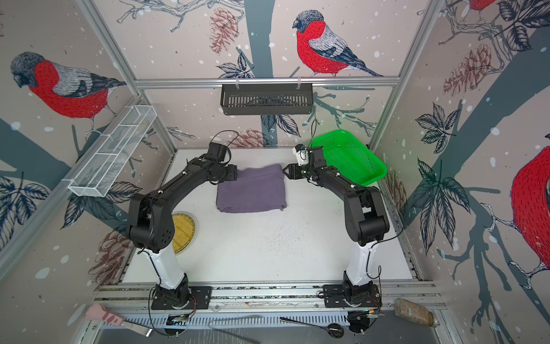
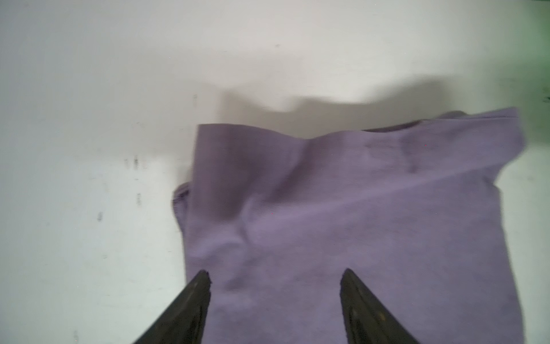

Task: Fold and stack the trousers
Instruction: Smooth out the trousers at the center of the table, then move the trousers to the top-left of the table.

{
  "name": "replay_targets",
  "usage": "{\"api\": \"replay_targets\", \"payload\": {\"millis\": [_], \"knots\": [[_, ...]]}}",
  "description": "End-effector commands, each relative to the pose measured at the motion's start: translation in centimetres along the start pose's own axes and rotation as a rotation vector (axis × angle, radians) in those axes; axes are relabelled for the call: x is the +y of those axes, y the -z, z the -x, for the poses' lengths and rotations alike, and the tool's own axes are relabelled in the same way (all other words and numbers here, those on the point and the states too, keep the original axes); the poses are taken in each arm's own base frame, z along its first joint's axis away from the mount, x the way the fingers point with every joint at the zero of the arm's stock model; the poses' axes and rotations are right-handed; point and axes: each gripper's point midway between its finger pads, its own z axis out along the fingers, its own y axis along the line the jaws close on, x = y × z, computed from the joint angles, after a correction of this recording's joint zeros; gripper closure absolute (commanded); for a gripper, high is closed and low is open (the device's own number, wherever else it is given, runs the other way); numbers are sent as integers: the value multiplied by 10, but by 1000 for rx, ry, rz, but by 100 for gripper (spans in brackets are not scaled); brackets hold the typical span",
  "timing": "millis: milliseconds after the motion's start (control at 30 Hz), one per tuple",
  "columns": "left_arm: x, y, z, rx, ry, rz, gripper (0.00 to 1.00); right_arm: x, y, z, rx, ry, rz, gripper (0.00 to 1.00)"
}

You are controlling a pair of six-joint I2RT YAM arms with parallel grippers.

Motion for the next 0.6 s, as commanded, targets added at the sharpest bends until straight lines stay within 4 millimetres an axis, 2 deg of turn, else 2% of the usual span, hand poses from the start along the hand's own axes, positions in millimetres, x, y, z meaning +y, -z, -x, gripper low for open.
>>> {"api": "replay_targets", "payload": {"millis": [0, 67, 100, 133, 167, 267, 333, 400, 467, 567], "knots": [[-35, 5, -8, 0, -12, -34, 20, -1, 24, 0, -53, 27, -45, 25], [-61, 0, -13, 2, -31, -62, 17, 2, 39, -3, -75, 25, -47, 24], [-76, -5, -17, 7, -39, -83, 16, 4, 46, -6, -84, 21, -50, 18], [-88, -11, -20, 12, -43, -92, 6, 4, 52, -10, -91, 19, -52, 18], [-97, -17, -25, 20, -48, -96, 3, 5, 57, -14, -96, 16, -50, 17], [-115, -39, -40, 42, -34, -94, 3, 5, 72, -22, -120, 6, -63, 13], [-112, -58, -52, 57, 4, -68, 3, 1, 81, -27, -129, -5, -71, 12], [-100, -75, -63, 83, 22, -11, 4, -3, 88, -30, -135, -11, -85, 6], [-93, -85, -70, 99, 16, 23, 4, -7, 95, -31, -138, -11, -99, 6], [-64, -94, -76, 105, 2, 146, 4, -12, 105, -30, -151, -13, -113, 6]]}}
